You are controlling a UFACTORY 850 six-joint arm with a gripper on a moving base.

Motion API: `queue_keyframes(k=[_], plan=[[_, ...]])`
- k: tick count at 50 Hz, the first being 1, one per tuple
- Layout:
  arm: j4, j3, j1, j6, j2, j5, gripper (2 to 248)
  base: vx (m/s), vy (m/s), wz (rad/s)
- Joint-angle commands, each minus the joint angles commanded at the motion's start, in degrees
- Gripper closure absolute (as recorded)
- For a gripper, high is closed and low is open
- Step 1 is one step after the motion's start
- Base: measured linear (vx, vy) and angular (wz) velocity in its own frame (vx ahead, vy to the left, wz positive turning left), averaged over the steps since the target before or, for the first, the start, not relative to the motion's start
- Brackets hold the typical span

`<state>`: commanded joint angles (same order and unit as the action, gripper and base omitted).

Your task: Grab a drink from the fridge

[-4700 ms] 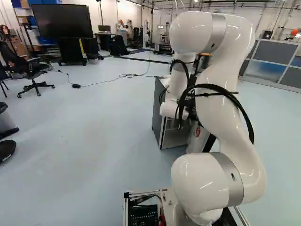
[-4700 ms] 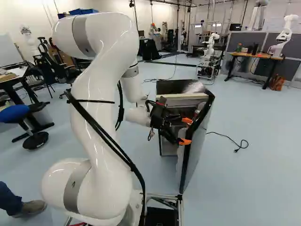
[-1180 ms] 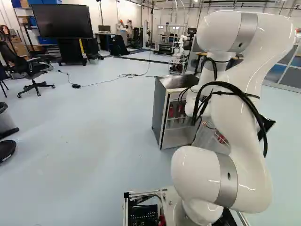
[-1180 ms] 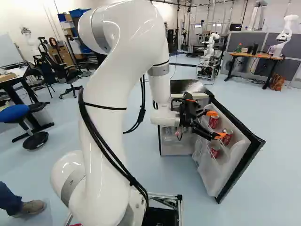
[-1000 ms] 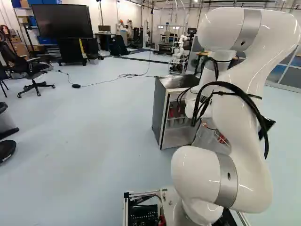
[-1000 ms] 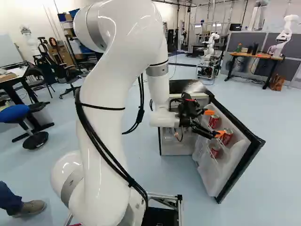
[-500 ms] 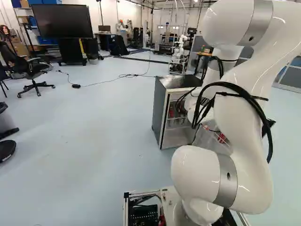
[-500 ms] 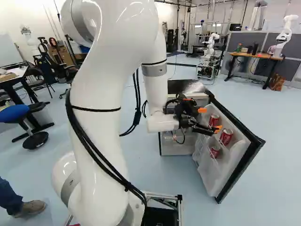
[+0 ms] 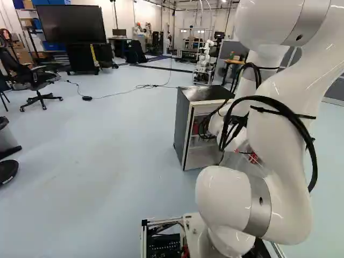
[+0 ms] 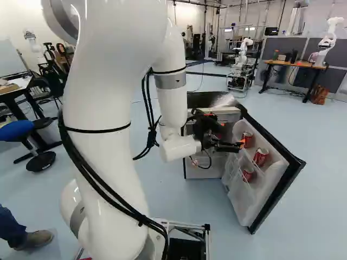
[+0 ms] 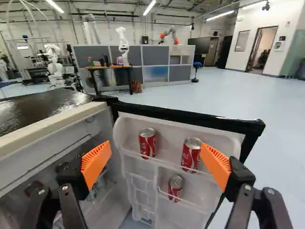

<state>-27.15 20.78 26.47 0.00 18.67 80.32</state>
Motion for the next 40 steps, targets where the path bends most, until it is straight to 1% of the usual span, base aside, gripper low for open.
queue_keyframes(k=[6,11,40], plan=[[3.53,-1.77,0.13,0.00,-1.11,0.00,3,0.000,0.000,0.000],[6.53,-2.45,0.20,0.00,-1.04,0.00,3,0.000,0.000,0.000],[24.00,-1.62,0.23,0.00,3.94,0.17,3,0.000,0.000,0.000]])
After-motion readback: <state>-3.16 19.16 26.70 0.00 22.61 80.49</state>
